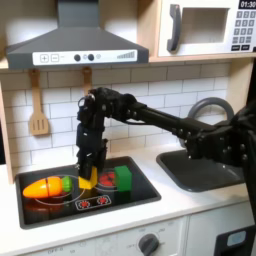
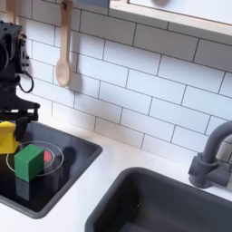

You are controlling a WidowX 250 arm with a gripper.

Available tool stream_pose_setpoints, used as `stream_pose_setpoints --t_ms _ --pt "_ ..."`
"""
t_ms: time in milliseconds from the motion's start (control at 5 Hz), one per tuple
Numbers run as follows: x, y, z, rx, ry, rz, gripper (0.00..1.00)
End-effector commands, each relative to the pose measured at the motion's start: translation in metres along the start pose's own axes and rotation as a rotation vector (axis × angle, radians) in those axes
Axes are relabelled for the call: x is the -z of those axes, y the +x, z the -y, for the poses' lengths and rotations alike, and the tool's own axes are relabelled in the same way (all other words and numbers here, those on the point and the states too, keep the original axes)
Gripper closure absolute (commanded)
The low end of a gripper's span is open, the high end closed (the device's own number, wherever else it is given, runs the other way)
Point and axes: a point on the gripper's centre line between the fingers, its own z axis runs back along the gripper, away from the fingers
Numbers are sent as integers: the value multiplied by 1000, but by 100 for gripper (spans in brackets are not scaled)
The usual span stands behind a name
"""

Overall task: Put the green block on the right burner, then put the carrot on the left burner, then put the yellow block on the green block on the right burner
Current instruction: 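Put the yellow block on the green block on the right burner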

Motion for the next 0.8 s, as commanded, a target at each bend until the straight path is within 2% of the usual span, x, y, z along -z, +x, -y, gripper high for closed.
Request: stream_pose_setpoints --t_ms 0,600 --pt "-18 4 2 55 -67 6 100" --pt "-31 -1 -4 108 -101 -13 100"
